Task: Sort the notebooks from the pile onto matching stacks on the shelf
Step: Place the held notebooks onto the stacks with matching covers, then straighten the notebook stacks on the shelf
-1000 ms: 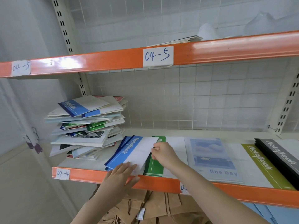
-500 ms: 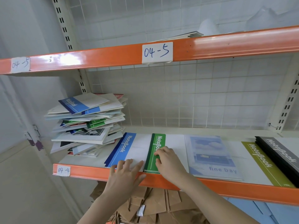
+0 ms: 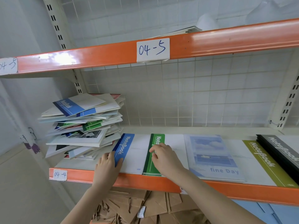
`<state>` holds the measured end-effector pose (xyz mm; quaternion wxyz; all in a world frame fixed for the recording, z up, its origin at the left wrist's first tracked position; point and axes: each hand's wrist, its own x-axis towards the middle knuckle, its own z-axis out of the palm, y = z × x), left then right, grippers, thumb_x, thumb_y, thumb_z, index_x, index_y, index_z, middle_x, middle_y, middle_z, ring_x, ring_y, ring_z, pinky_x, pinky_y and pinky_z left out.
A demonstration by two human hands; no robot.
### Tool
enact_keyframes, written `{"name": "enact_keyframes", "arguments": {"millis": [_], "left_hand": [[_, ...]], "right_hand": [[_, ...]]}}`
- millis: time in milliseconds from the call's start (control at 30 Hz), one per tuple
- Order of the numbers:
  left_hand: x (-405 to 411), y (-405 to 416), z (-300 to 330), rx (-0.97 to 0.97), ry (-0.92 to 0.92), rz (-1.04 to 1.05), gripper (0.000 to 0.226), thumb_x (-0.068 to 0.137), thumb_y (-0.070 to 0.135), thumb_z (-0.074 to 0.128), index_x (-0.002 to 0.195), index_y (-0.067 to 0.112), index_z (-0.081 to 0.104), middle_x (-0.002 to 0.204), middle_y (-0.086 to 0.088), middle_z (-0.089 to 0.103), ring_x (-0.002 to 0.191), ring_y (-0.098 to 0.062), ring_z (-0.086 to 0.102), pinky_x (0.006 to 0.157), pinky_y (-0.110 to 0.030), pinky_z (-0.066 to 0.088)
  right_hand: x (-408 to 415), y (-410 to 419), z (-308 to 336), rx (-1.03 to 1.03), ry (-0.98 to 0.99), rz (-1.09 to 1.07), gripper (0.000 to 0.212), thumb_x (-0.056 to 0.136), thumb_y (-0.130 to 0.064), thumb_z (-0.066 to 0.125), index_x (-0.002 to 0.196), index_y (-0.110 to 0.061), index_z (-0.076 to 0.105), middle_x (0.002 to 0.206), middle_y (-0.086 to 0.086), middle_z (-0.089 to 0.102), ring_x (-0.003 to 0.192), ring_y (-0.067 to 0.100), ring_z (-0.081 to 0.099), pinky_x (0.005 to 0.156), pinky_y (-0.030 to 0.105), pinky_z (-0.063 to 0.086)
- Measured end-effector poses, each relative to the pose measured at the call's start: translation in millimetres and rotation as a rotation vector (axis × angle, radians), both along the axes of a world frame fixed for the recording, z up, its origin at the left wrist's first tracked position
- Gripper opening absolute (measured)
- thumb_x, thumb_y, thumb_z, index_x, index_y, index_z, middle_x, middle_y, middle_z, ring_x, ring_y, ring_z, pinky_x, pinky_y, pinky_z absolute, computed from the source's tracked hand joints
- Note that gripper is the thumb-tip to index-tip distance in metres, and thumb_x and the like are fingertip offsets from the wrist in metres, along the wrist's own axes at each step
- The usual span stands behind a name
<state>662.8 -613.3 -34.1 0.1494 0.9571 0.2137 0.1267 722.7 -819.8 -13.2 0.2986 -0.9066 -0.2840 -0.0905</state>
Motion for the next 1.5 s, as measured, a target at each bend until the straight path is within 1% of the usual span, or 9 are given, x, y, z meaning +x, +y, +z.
{"name": "enact_keyframes", "arguments": {"millis": [500, 633, 767, 900, 1000, 1100, 1300, 1433, 1500], "left_hand": [[6, 8, -19, -0.021, -0.249, 0.001, 0.029, 0.095, 0.028, 0.055, 0.116, 0.008, 0.058, 0.104, -0.012, 0.053, 0.098, -0.032, 0.053, 0.079, -0.035, 0.043], [5, 8, -21, 0.061, -0.164, -0.014, 0.048, 0.097, 0.048, 0.036, 0.133, 0.017, 0.045, 0.124, -0.001, 0.050, 0.114, -0.020, 0.050, 0.094, -0.029, 0.037], [2, 9, -17, 0.094, -0.120, -0.056, 0.091, 0.073, 0.068, -0.003, 0.137, 0.018, 0.040, 0.131, 0.005, 0.048, 0.121, -0.016, 0.047, 0.097, -0.028, 0.034], [4, 10, -22, 0.124, -0.114, -0.072, 0.090, 0.077, 0.068, -0.001, 0.135, 0.015, 0.043, 0.128, 0.002, 0.052, 0.118, -0.019, 0.051, 0.095, -0.033, 0.039], [5, 11, -26, 0.164, -0.186, -0.070, 0.071, 0.091, 0.061, 0.017, 0.117, 0.010, 0.059, 0.103, -0.003, 0.064, 0.092, -0.025, 0.064, 0.075, -0.039, 0.049], [4, 11, -25, 0.170, -0.213, -0.045, 0.066, 0.097, 0.057, 0.017, 0.105, 0.011, 0.063, 0.089, 0.002, 0.065, 0.078, -0.021, 0.066, 0.063, -0.035, 0.050], [1, 8, -21, 0.100, -0.131, -0.061, 0.073, 0.088, 0.062, 0.012, 0.121, 0.015, 0.056, 0.106, 0.004, 0.061, 0.100, -0.019, 0.060, 0.083, -0.032, 0.042], [1, 8, -20, 0.132, -0.155, -0.024, 0.073, 0.097, 0.061, 0.007, 0.105, 0.016, 0.064, 0.090, 0.008, 0.063, 0.080, -0.015, 0.065, 0.068, -0.029, 0.050], [0, 7, -16, 0.094, -0.126, -0.050, 0.087, 0.090, 0.068, -0.004, 0.112, 0.015, 0.061, 0.096, 0.006, 0.062, 0.088, -0.016, 0.064, 0.075, -0.030, 0.048]], "right_hand": [[70, 84, 12, -0.178, -0.002, 0.080, 0.025, 0.096, -0.010, 0.040, 0.111, 0.000, 0.057, 0.116, 0.016, 0.056, 0.106, 0.028, 0.051, 0.089, 0.035, 0.043], [88, 110, 18, -0.268, 0.042, 0.128, 0.026, 0.096, -0.016, 0.042, 0.111, 0.003, 0.053, 0.116, 0.022, 0.054, 0.108, 0.034, 0.050, 0.087, 0.037, 0.040], [97, 124, 9, -0.320, 0.108, 0.085, 0.039, 0.097, -0.027, 0.041, 0.121, 0.003, 0.046, 0.122, 0.022, 0.050, 0.115, 0.037, 0.045, 0.089, 0.040, 0.039], [103, 126, -5, -0.370, 0.071, 0.020, 0.049, 0.098, -0.037, 0.040, 0.127, 0.002, 0.046, 0.125, 0.020, 0.045, 0.118, 0.036, 0.041, 0.093, 0.042, 0.036], [109, 130, -6, -0.360, 0.072, 0.031, 0.048, 0.098, -0.037, 0.040, 0.127, 0.001, 0.045, 0.126, 0.020, 0.044, 0.118, 0.036, 0.041, 0.093, 0.042, 0.036], [111, 138, -5, -0.362, 0.055, 0.057, 0.044, 0.098, -0.032, 0.042, 0.126, 0.001, 0.045, 0.126, 0.019, 0.045, 0.118, 0.035, 0.042, 0.094, 0.042, 0.037], [108, 157, -10, -0.361, 0.026, 0.229, 0.043, 0.099, -0.038, 0.034, 0.134, -0.015, 0.044, 0.134, 0.011, 0.045, 0.120, 0.032, 0.046, 0.102, 0.042, 0.033], [109, 161, -9, -0.395, 0.011, 0.223, 0.043, 0.101, -0.038, 0.030, 0.136, -0.017, 0.041, 0.132, 0.011, 0.043, 0.119, 0.032, 0.046, 0.101, 0.041, 0.033], [111, 161, -6, -0.355, 0.058, 0.251, 0.039, 0.101, -0.031, 0.033, 0.133, -0.013, 0.045, 0.130, 0.013, 0.045, 0.117, 0.033, 0.048, 0.099, 0.040, 0.036]]}}
